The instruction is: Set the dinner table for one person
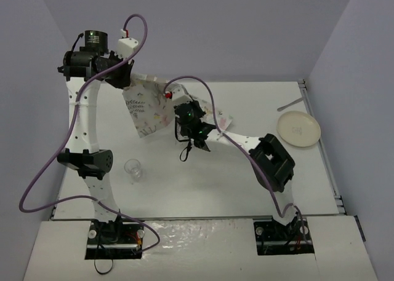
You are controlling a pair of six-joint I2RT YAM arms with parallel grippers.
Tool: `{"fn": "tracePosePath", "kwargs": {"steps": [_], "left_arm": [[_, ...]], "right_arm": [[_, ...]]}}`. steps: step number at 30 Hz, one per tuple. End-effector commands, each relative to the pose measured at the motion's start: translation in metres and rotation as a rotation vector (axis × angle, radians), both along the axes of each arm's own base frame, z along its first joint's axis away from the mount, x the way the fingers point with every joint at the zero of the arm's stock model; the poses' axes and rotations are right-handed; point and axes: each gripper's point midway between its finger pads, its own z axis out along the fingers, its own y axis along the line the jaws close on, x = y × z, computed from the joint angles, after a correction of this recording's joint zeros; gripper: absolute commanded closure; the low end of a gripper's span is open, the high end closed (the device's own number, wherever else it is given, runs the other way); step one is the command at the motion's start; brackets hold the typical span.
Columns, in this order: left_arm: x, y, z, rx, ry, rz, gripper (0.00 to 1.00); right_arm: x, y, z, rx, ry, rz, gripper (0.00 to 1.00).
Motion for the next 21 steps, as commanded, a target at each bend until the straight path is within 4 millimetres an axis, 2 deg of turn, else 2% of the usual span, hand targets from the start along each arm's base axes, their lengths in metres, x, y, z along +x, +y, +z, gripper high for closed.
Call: {"fn": "tracePosePath", "kwargs": {"steps": [1, 7, 14, 21], "left_arm": [[0.005, 0.009, 0.025, 0.008, -0.099, 0.045, 1.0], [0.0, 0.016, 0.028, 0.036, -0.109, 0.054, 1.0], [-0.002, 0.026, 0.028, 0.067, -0.116, 0.074, 1.0], [-0.005, 0.03, 0.031, 0.084, -0.133, 0.078, 1.0]], "right_arm": [[-0.003, -0.039, 0.019, 0.157, 0.143, 0.056, 1.0], [-0.015, -0.065, 0.016, 0.118, 0.171, 0.058, 1.0], [-0.04, -0.079, 0.016, 0.042, 0.238, 0.137, 1.0], [-0.054, -0.098, 0.03, -0.05, 0.252, 0.158, 1.0]]}}
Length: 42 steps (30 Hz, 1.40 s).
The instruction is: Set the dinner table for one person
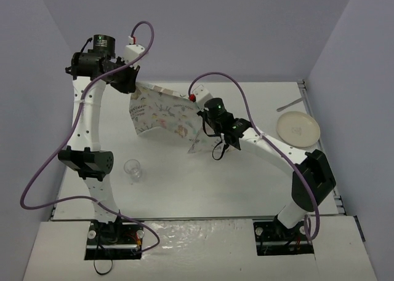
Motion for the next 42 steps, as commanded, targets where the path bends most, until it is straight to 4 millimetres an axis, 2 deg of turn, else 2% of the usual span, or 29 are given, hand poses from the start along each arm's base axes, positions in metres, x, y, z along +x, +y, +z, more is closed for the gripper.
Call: {"fn": "tracePosePath", "kwargs": {"steps": [1, 7, 14, 22, 33, 39, 40, 42], "left_arm": [[-0.003, 0.039, 0.054, 0.093, -0.211, 0.103, 1.0], [-0.005, 0.048, 0.057, 0.127, -0.225, 0.115, 1.0], [0.002, 0.05, 0.051, 0.138, -0.215, 0.125, 1.0], [0.002, 0.057, 0.053, 0.157, -0.229, 0.142, 1.0], [0.004, 0.068, 0.057, 0.181, -0.243, 0.178, 1.0], [0.009, 0.075, 0.054, 0.198, -0.238, 0.201, 1.0], [0.01, 0.077, 0.054, 0.201, -0.239, 0.206, 1.0], [0.012, 0.078, 0.053, 0.203, -0.238, 0.212, 1.0]], "right_arm": [[-0.005, -0.041, 0.03, -0.082, -0.022, -0.062, 1.0], [-0.015, -0.076, 0.047, -0.156, -0.024, -0.061, 0.81], [-0.031, -0.086, 0.054, -0.171, 0.013, -0.032, 0.76], [-0.045, -0.095, 0.04, -0.19, 0.06, -0.005, 0.72], [-0.068, -0.12, 0.026, -0.232, 0.11, 0.001, 0.7], [-0.086, -0.131, 0.004, -0.274, 0.181, 0.041, 0.69], [-0.088, -0.132, 0.001, -0.278, 0.193, 0.046, 0.67], [-0.093, -0.134, -0.004, -0.287, 0.21, 0.059, 0.57]]}}
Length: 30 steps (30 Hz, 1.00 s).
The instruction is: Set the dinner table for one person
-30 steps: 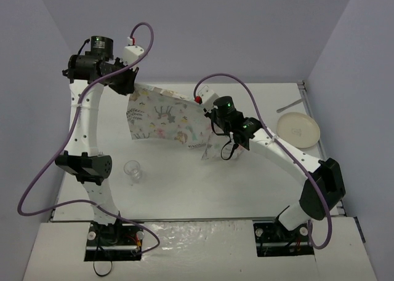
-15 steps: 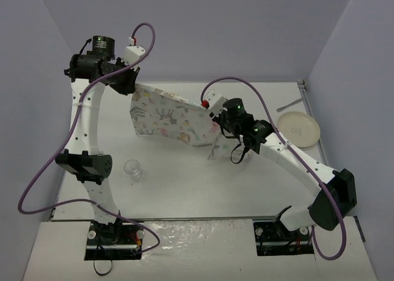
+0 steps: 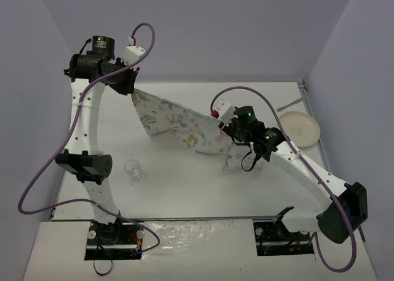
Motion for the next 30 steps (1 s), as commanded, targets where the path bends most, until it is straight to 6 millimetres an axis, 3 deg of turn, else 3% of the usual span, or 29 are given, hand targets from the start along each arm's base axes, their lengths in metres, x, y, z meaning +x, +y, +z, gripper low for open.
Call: {"fn": "tracePosePath", "kwargs": {"steps": [1, 4, 7, 10, 12, 20, 23, 26, 30], "left_arm": [[0.02, 0.075, 0.048, 0.164, -0.216, 0.228, 1.0], [0.021, 0.072, 0.046, 0.139, -0.208, 0.223, 1.0], [0.024, 0.066, 0.042, 0.113, -0.196, 0.214, 1.0], [0.026, 0.066, 0.037, 0.117, -0.183, 0.21, 1.0], [0.025, 0.067, 0.037, 0.121, -0.181, 0.206, 1.0], [0.026, 0.069, 0.032, 0.134, -0.17, 0.203, 1.0], [0.026, 0.066, 0.035, 0.119, -0.184, 0.199, 1.0], [0.023, 0.061, 0.043, 0.095, -0.203, 0.189, 1.0], [0.002, 0.046, 0.062, 0.038, -0.238, 0.142, 1.0]], "right_arm": [[-0.022, -0.048, -0.014, -0.12, 0.077, -0.073, 0.56], [-0.027, -0.047, -0.018, -0.109, 0.1, -0.051, 0.59], [-0.027, -0.041, -0.024, -0.093, 0.125, -0.029, 0.76], [-0.026, -0.041, -0.027, -0.1, 0.133, -0.031, 0.78], [-0.026, -0.039, -0.028, -0.095, 0.137, -0.022, 0.98], [-0.02, -0.041, -0.026, -0.113, 0.131, -0.032, 1.0], [-0.015, -0.05, -0.006, -0.142, 0.067, -0.046, 1.0], [-0.003, -0.058, 0.029, -0.134, -0.02, -0.072, 1.0], [0.009, -0.068, 0.076, -0.098, -0.125, -0.096, 1.0]]}}
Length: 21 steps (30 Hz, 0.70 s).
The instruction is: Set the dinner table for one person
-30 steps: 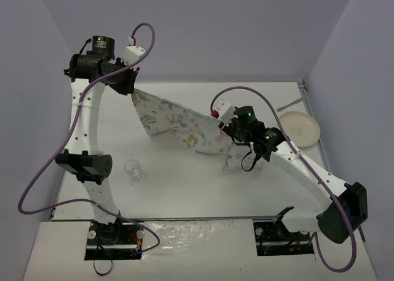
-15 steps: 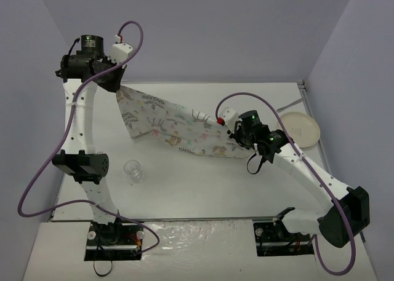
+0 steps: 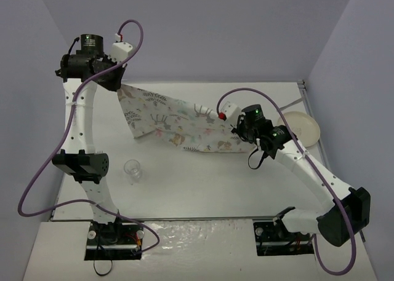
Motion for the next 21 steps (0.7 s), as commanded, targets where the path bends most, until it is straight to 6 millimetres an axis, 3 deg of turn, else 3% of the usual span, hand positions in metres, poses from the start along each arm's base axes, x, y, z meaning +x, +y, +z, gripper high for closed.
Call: {"fn": "tracePosePath", "kwargs": {"steps": [1, 4, 6, 8, 9, 14, 19, 21], "left_arm": [[-0.021, -0.002, 0.06, -0.019, -0.19, -0.009, 1.0], [-0.047, -0.021, 0.065, -0.039, -0.184, -0.079, 1.0], [-0.076, -0.034, 0.069, -0.043, -0.184, -0.137, 1.0], [-0.091, -0.04, 0.068, -0.053, -0.184, -0.164, 1.0], [-0.099, -0.044, 0.061, -0.057, -0.159, -0.184, 1.0], [-0.154, -0.048, 0.066, -0.083, -0.184, -0.245, 1.0], [-0.201, -0.046, 0.066, -0.083, -0.205, -0.288, 1.0], [-0.208, -0.042, 0.061, -0.074, -0.208, -0.275, 1.0]], "right_arm": [[0.016, -0.033, 0.085, 0.022, -0.212, -0.092, 1.0], [0.015, -0.044, 0.102, 0.048, -0.249, -0.121, 1.0], [0.01, -0.049, 0.104, 0.067, -0.242, -0.123, 1.0], [0.003, -0.051, 0.103, 0.088, -0.226, -0.117, 1.0], [-0.006, -0.052, 0.103, 0.103, -0.211, -0.115, 1.0], [-0.043, -0.063, 0.114, 0.188, -0.185, -0.09, 1.0], [-0.085, -0.056, 0.113, 0.276, -0.133, 0.025, 1.0], [-0.1, -0.051, 0.109, 0.301, -0.106, 0.07, 1.0]]}}
